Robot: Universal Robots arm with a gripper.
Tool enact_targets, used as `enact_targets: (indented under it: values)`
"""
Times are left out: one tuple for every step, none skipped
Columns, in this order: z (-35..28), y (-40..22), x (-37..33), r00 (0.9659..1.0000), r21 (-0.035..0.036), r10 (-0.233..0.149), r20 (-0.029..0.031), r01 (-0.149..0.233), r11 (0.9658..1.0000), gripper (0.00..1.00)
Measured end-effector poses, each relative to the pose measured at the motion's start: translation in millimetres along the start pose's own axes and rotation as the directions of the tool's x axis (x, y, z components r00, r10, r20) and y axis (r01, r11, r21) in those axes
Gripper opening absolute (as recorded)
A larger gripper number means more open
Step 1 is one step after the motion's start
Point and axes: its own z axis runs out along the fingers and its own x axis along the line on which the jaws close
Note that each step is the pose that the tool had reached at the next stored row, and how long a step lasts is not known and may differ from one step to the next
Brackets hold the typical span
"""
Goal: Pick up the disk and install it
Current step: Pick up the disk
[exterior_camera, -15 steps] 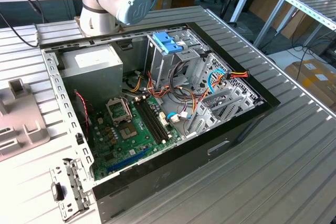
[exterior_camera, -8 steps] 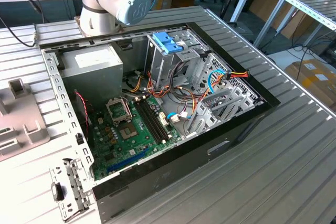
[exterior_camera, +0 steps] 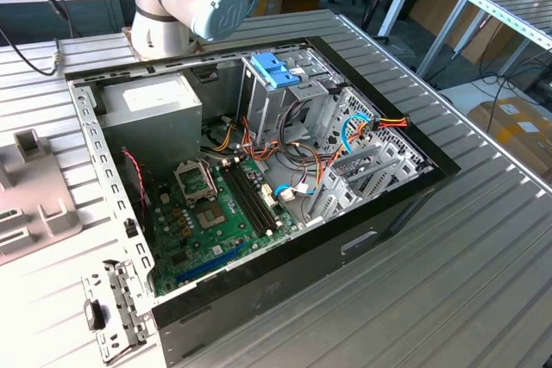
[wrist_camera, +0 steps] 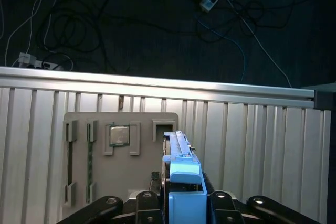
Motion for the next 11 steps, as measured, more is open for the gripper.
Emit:
enact_targets:
  values:
    - [-1.5,0.0,-0.1,1.0,-0.0001,0.0,0.0,0.0,1.0,0.37]
    - [-2.5,0.1,-0.1,1.0,-0.0002,0.0,0.0,0.0,1.0,0.37]
    - [-3.4,0.1,-0.1,1.0,-0.0001,0.0,0.0,0.0,1.0,0.37]
    - [-4.6,0.2,-0.2,1.0,0.0,0.0,0.0,0.0,1.0,0.37]
    - [-6.2,0.3,-0.3,1.0,-0.0002,0.0,0.0,0.0,1.0,0.37]
    - [-7.5,0.3,-0.4,1.0,-0.0001,0.0,0.0,0.0,1.0,0.37]
    - [-8.9,0.4,-0.4,1.0,-0.0001,0.0,0.0,0.0,1.0,0.37]
    - [-10.5,0.5,-0.5,1.0,-0.0001,0.0,0.0,0.0,1.0,0.37]
    - [-11.1,0.5,-0.5,1.0,0.0,0.0,0.0,0.0,1.0,0.37]
    - [-11.8,0.5,-0.6,1.0,-0.0001,0.0,0.0,0.0,1.0,0.37]
    - [-12.9,0.5,-0.6,1.0,-0.0001,0.0,0.0,0.0,1.0,0.37]
